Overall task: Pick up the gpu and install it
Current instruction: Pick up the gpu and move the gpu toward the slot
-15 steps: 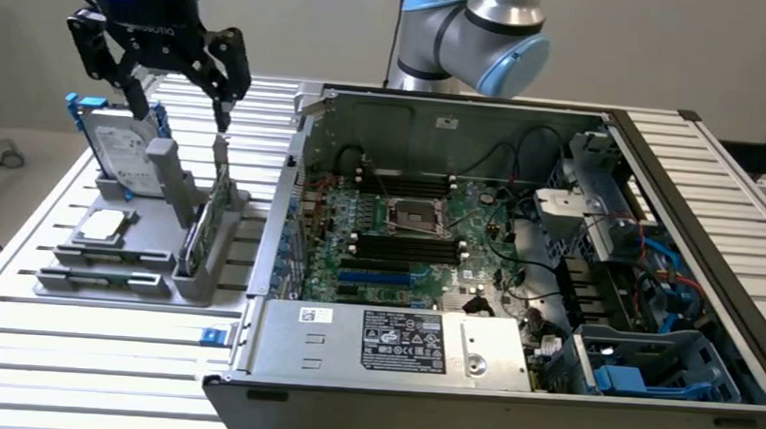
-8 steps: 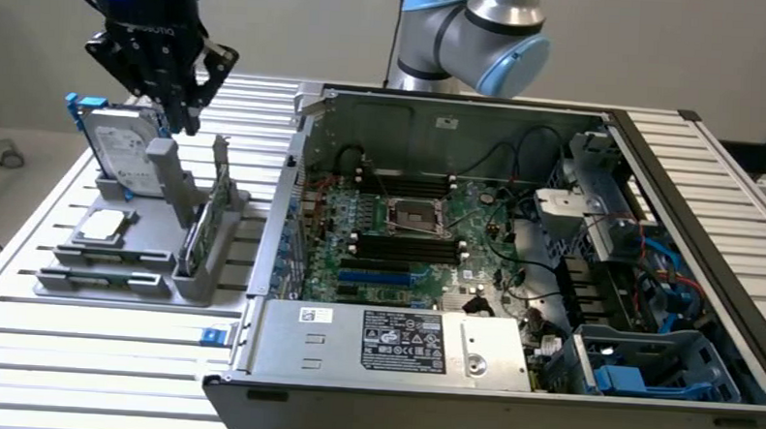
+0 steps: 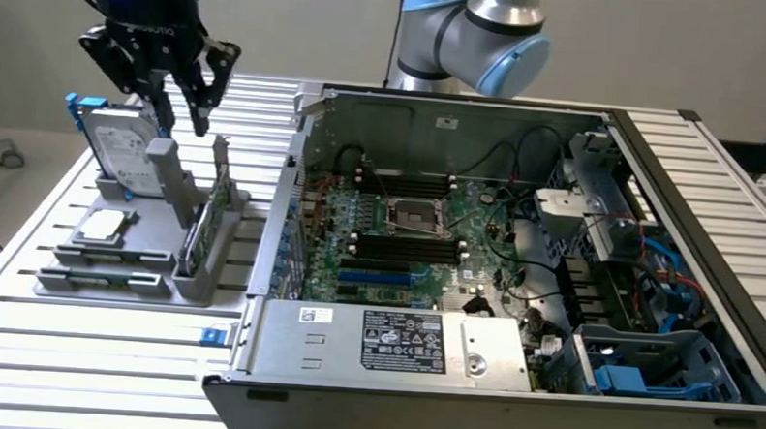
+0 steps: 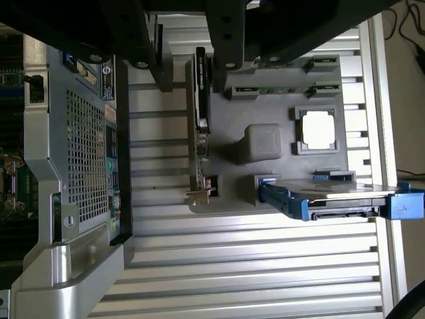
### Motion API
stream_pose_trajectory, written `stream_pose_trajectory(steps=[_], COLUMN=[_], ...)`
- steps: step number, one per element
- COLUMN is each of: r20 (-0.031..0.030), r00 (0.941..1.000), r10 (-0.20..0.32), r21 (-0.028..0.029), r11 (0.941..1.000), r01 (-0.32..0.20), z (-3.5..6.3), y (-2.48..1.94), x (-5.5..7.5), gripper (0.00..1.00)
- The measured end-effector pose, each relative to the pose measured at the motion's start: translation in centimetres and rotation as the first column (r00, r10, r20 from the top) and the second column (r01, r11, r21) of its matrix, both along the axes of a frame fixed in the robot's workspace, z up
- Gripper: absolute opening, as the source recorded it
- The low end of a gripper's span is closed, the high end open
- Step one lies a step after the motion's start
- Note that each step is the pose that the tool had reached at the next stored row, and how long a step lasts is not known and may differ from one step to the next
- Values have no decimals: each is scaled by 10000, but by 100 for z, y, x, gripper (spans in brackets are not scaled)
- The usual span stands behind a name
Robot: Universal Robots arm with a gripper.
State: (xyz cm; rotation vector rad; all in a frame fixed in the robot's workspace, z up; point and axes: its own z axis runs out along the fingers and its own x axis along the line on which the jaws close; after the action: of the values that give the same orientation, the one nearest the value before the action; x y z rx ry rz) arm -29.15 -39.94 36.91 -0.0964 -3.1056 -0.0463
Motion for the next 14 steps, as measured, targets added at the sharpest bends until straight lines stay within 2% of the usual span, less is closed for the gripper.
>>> stream_pose_trajectory(steps=[3,4,5,6,7,8,14], r20=[0,0,0,0,1,0,0], r00=[10000,10000,10000,10000,10000,10000,10000], r10=[0,0,0,0,0,0,0], r21=[1,1,0,0,1,0,0], r11=[10000,10000,10000,10000,10000,10000,10000], r01=[0,0,0,0,0,0,0], z=[0,0,0,0,0,0,0], y=[0,0,0,0,0,0,0], x=[0,0,0,0,0,0,0], gripper=[70,70,83,83,96,99,99])
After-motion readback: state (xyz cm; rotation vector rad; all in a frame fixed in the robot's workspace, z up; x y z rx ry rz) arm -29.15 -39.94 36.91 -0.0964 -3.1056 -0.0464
